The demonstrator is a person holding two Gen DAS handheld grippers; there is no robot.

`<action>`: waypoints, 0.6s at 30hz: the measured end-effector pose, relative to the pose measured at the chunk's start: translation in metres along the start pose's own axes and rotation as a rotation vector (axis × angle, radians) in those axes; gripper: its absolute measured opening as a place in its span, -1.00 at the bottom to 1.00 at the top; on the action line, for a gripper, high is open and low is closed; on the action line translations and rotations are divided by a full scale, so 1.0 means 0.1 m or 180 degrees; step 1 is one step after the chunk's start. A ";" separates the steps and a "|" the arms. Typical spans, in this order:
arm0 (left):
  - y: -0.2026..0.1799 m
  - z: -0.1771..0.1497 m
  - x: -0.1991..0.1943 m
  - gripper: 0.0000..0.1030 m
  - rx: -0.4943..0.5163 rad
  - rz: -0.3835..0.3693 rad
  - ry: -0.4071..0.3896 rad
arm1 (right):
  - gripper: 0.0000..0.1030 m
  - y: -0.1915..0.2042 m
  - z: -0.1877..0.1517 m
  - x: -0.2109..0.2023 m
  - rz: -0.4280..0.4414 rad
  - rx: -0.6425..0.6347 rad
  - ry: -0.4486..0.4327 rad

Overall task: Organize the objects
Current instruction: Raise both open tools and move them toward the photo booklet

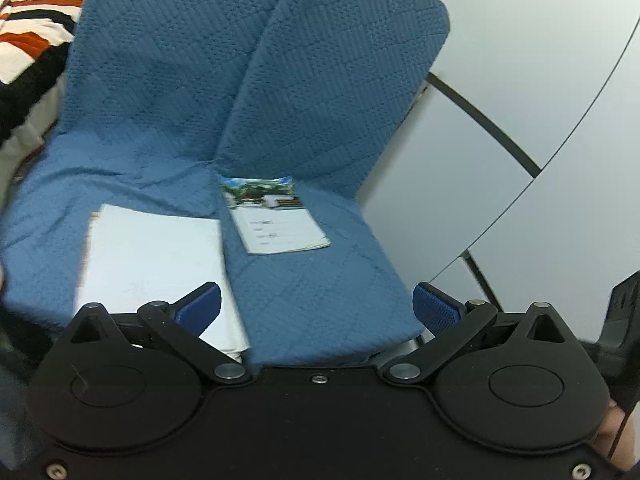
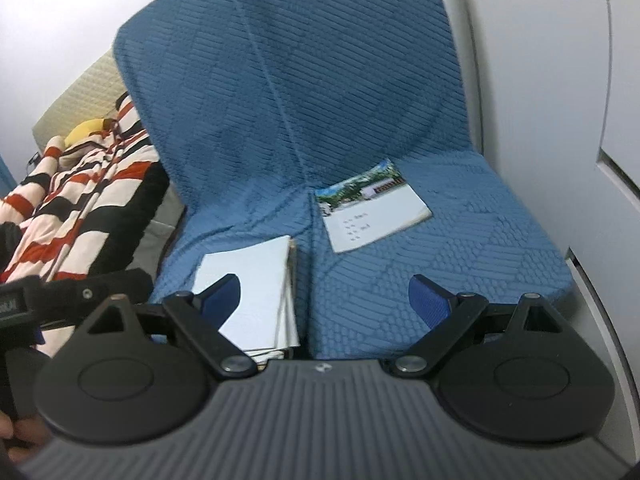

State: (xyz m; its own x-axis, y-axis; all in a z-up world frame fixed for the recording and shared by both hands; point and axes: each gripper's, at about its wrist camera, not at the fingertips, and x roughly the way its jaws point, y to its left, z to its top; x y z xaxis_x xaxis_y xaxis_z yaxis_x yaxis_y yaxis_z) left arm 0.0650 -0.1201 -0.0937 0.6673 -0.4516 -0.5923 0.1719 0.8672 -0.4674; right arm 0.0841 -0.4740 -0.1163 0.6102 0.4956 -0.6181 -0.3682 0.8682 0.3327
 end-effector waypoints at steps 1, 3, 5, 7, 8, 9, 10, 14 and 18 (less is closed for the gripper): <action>-0.02 -0.01 0.06 0.98 -0.0024 -0.0009 -0.0002 | 0.80 -0.05 -0.02 0.03 -0.0017 0.0019 0.0006; -0.05 -0.03 0.18 0.98 -0.0031 -0.0013 -0.0012 | 0.80 -0.16 -0.05 0.10 -0.0050 0.0059 0.0017; -0.05 -0.04 0.31 0.98 -0.0014 0.0034 0.0034 | 0.80 -0.25 -0.08 0.17 -0.0104 0.0041 0.0014; -0.02 -0.05 0.43 0.98 -0.0028 0.0089 0.0033 | 0.80 -0.35 -0.10 0.26 -0.0166 0.0041 0.0018; 0.00 -0.06 0.50 0.98 -0.0043 0.0138 0.0032 | 0.80 -0.40 -0.11 0.31 -0.0181 0.0044 0.0014; 0.02 -0.07 0.56 0.98 -0.0055 0.0167 0.0033 | 0.80 -0.44 -0.12 0.35 -0.0205 0.0046 0.0009; 0.05 -0.08 0.64 0.98 -0.0068 0.0203 0.0065 | 0.80 -0.49 -0.13 0.39 -0.0245 0.0049 -0.0001; 0.15 -0.09 0.87 0.98 -0.0122 0.0298 0.0150 | 0.80 -0.63 -0.18 0.58 -0.0294 0.0092 -0.0010; 0.18 -0.06 1.08 0.98 -0.0187 0.0281 0.0186 | 0.80 -0.70 -0.17 0.73 -0.0323 0.0096 -0.0019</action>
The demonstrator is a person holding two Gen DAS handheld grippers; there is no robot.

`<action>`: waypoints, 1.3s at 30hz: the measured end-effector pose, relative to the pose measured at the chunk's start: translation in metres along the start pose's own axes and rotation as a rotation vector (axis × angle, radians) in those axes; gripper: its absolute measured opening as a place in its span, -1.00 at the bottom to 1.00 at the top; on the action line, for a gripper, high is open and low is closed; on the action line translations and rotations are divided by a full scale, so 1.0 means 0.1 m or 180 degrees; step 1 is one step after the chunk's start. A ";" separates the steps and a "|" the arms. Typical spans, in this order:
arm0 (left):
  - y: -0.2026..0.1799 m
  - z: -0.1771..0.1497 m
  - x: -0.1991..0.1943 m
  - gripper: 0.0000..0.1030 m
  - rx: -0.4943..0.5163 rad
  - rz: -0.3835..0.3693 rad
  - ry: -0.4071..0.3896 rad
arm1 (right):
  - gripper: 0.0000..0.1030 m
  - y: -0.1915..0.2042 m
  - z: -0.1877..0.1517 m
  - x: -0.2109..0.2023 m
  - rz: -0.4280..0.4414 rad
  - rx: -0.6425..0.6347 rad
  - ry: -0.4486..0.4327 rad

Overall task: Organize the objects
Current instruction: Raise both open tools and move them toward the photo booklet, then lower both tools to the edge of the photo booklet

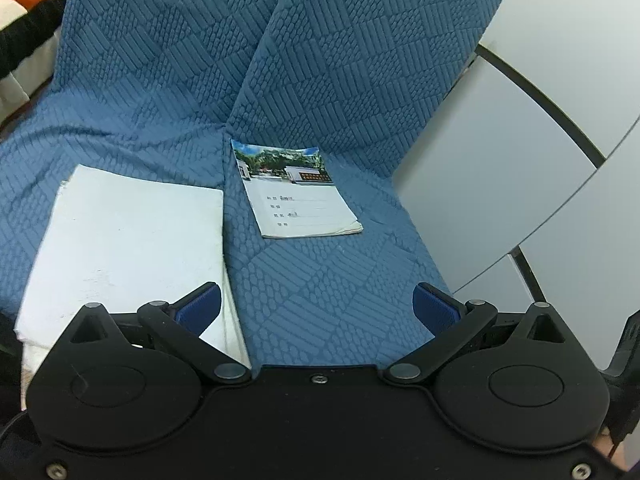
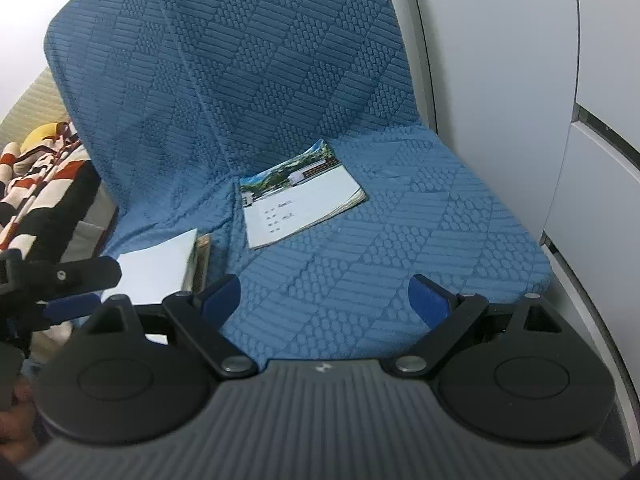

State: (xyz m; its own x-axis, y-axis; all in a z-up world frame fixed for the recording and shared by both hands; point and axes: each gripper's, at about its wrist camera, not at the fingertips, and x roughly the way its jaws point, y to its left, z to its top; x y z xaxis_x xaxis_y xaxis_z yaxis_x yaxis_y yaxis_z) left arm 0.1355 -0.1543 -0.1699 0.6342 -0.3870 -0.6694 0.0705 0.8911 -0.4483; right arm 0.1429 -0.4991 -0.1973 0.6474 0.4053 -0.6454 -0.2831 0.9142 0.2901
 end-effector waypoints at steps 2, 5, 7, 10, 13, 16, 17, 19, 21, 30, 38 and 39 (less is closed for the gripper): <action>-0.01 0.02 0.13 0.98 -0.0006 0.0023 -0.0010 | 0.80 -0.03 0.01 0.11 -0.0020 -0.0001 -0.0020; 0.01 0.05 0.32 0.97 -0.0039 0.0087 0.0043 | 0.80 -0.10 0.04 0.37 -0.0069 0.0017 0.0040; 0.03 0.06 0.43 0.97 -0.0088 0.0068 0.0073 | 0.80 -0.16 0.06 0.53 -0.0033 0.0086 0.0128; 0.01 0.09 0.56 0.97 -0.0105 0.0082 0.0099 | 0.80 -0.21 0.11 0.68 0.0096 0.0165 0.0160; -0.04 0.13 0.68 0.96 -0.0094 0.0085 0.0107 | 0.80 -0.27 0.19 0.83 0.0186 0.0246 0.0160; -0.11 0.19 0.82 0.93 -0.0053 0.0093 0.0111 | 0.80 -0.39 0.28 0.98 0.0281 0.0385 0.0118; -0.14 0.21 0.86 0.93 -0.0028 0.0108 0.0100 | 0.80 -0.44 0.31 1.04 0.0253 0.0416 0.0102; -0.17 0.25 0.97 0.93 0.0000 0.0152 0.0073 | 0.80 -0.52 0.38 1.14 0.0252 0.0495 0.0102; -0.20 0.30 1.09 0.91 -0.0010 0.0148 0.0094 | 0.80 -0.63 0.44 1.26 0.0260 0.0602 0.0111; -0.18 0.45 1.50 0.72 -0.0129 0.0222 0.0135 | 0.67 -0.83 0.63 1.68 0.0219 0.0752 0.0210; 0.04 0.53 1.83 0.07 -0.0420 0.0379 0.0347 | 0.05 -0.74 0.63 1.96 0.0322 0.0758 0.0397; 0.07 0.52 1.86 -0.04 -0.0450 0.0378 0.0369 | -0.02 -0.71 0.65 1.98 0.0338 0.0729 0.0395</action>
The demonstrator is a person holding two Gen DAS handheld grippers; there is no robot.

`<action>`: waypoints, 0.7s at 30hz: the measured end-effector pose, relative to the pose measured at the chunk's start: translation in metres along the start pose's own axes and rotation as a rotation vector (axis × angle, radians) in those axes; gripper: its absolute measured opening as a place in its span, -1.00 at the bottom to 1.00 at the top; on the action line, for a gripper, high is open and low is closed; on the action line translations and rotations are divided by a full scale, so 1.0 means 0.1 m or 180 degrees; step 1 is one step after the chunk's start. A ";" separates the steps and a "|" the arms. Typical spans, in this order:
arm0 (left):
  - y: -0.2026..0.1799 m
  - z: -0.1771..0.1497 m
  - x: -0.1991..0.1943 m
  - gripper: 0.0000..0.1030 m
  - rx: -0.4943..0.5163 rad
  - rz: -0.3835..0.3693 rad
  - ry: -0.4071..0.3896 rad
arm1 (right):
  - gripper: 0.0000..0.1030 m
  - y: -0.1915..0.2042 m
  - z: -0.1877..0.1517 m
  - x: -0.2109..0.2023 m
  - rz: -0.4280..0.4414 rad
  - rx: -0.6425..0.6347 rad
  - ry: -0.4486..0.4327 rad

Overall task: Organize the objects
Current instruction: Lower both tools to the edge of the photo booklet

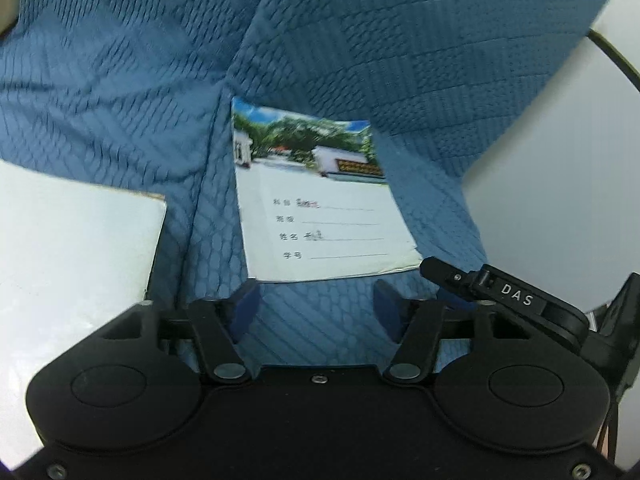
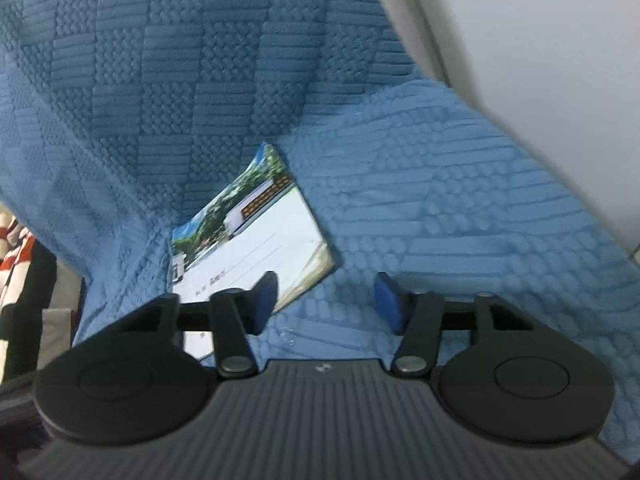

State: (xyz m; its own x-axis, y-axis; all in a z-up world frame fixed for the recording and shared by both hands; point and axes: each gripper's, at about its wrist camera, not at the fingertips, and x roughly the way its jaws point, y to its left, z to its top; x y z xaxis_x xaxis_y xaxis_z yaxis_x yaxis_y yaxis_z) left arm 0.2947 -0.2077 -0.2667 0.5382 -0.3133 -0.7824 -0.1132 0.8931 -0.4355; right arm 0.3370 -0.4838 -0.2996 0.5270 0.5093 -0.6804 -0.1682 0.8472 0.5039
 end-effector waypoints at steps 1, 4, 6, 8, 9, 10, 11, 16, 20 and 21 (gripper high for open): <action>0.02 0.01 0.04 -0.09 -0.0017 0.0007 0.0024 | -0.05 0.03 0.01 0.02 0.0008 -0.0020 -0.0007; 0.09 0.02 0.09 -0.25 -0.0135 0.0035 -0.0012 | -0.07 0.04 0.04 0.07 0.0133 0.0082 0.0016; 0.13 0.02 0.13 -0.38 -0.0215 0.0031 0.0006 | -0.13 0.01 0.04 0.13 0.0225 0.0223 0.0071; 0.15 0.03 0.16 -0.40 -0.0241 0.0090 0.0001 | -0.15 0.01 0.05 0.19 0.0256 0.0245 0.0098; 0.15 0.03 0.17 -0.40 -0.0227 0.0116 -0.0015 | -0.15 0.02 0.04 0.20 0.0263 0.0240 0.0102; 0.16 0.04 0.18 -0.40 -0.0233 0.0143 -0.0028 | -0.15 0.02 0.04 0.22 0.0263 0.0233 0.0109; 0.17 0.04 0.20 -0.39 -0.0259 0.0152 -0.0036 | -0.15 0.02 0.04 0.24 0.0262 0.0231 0.0103; 0.14 0.11 0.30 -0.39 -0.0261 0.0308 -0.0112 | -0.20 0.01 0.07 0.33 0.0272 0.0201 0.0038; 0.15 0.18 0.37 -0.30 -0.0329 0.0318 -0.0097 | -0.20 -0.03 0.11 0.36 0.0301 0.0277 0.0023; 0.16 0.19 0.38 -0.25 -0.0365 0.0307 -0.0088 | -0.20 -0.04 0.12 0.36 0.0319 0.0301 0.0021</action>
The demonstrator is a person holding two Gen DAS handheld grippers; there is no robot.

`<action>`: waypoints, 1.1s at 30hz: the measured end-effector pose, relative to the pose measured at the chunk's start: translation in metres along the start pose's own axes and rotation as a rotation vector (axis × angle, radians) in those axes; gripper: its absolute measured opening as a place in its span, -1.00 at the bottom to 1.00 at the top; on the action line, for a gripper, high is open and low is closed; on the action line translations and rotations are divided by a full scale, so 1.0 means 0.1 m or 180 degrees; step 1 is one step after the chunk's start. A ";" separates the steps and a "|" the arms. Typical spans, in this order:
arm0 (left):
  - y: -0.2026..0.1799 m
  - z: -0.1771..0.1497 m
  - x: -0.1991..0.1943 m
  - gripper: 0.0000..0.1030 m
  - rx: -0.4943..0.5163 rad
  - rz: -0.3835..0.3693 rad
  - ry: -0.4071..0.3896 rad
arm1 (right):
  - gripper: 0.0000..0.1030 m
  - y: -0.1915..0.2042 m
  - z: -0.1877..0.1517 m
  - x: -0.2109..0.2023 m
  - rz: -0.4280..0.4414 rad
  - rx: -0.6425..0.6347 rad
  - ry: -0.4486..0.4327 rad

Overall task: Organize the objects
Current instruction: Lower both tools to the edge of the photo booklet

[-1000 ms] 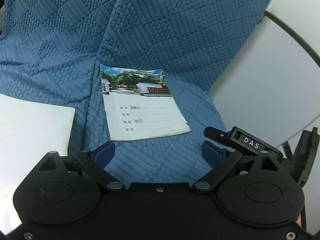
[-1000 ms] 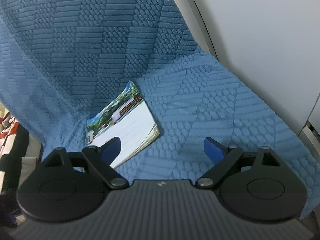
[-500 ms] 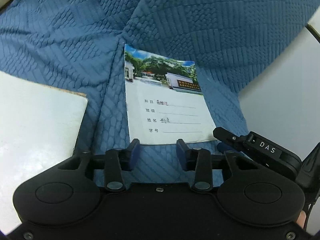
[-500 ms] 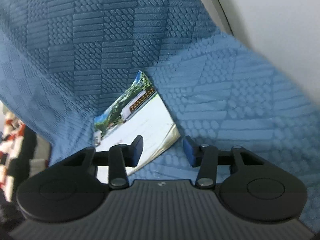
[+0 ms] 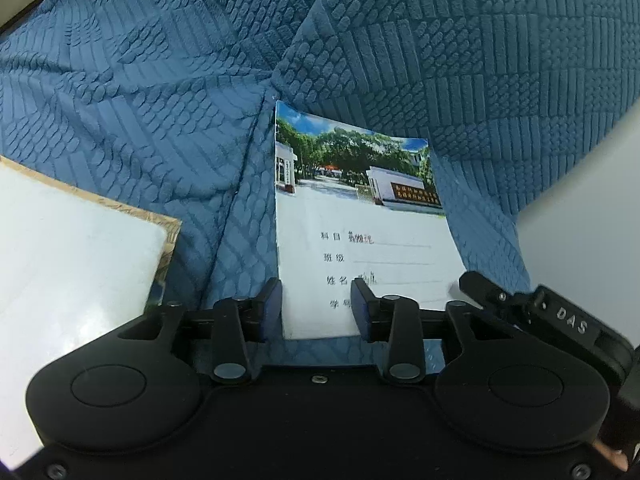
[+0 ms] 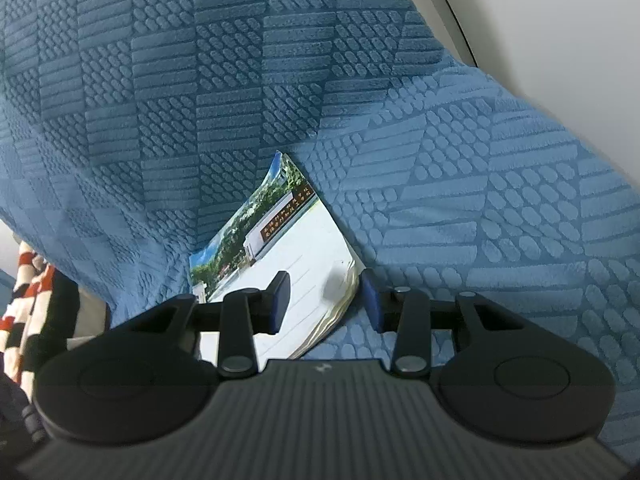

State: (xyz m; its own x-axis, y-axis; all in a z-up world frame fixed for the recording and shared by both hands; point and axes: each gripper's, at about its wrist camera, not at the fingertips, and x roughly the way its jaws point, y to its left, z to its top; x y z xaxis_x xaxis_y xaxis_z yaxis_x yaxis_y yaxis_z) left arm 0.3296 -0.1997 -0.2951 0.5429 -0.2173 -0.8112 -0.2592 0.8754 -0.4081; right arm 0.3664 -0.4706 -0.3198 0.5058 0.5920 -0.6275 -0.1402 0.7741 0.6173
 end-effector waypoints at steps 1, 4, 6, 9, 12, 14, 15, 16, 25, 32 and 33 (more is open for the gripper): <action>0.01 0.01 0.01 -0.23 -0.0043 -0.0015 0.0011 | -0.20 -0.01 0.01 0.00 0.0022 0.0033 -0.0001; 0.01 0.06 0.03 -0.13 -0.0142 -0.0023 0.0103 | -0.21 -0.09 0.03 -0.01 0.0114 0.0193 0.0004; 0.01 0.08 0.02 -0.16 -0.0204 0.0015 0.0164 | -0.25 -0.13 0.04 -0.01 0.0154 0.0275 0.0009; -0.03 0.07 0.04 -0.12 -0.0119 0.0117 0.0242 | -0.27 -0.14 0.03 -0.02 0.0161 0.0307 0.0014; -0.11 0.05 0.06 0.12 -0.0031 0.0145 0.0277 | -0.27 -0.13 0.03 -0.02 0.0159 0.0328 0.0011; -0.13 0.05 0.08 0.12 -0.0075 0.0095 0.0289 | -0.27 -0.14 0.03 -0.02 0.0163 0.0360 0.0005; -0.12 0.06 0.08 0.12 -0.0157 0.0069 0.0284 | -0.27 -0.14 0.03 -0.02 0.0170 0.0380 0.0002; -0.08 0.06 0.06 0.12 -0.0274 0.0018 0.0257 | -0.27 -0.15 0.03 -0.02 0.0182 0.0407 -0.0002; 0.33 0.10 -0.03 -0.38 -0.1447 -0.1260 0.0264 | -0.28 -0.40 0.02 -0.02 0.0463 0.0962 -0.0003; 0.29 0.06 0.14 -0.60 -0.1454 -0.1100 0.0311 | -0.32 -0.44 0.02 -0.01 0.0517 0.1032 0.0021; 0.27 0.05 0.14 -0.60 -0.1427 -0.1058 0.0305 | -0.30 -0.44 0.02 -0.01 0.0536 0.1049 0.0040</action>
State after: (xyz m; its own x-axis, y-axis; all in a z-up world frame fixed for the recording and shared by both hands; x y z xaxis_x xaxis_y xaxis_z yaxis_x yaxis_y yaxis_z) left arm 0.3347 -0.1768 -0.3153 0.5838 -0.5066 -0.6344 -0.4118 0.4886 -0.7692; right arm 0.3736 -0.5059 -0.3455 0.4883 0.7091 -0.5086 0.0622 0.5531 0.8308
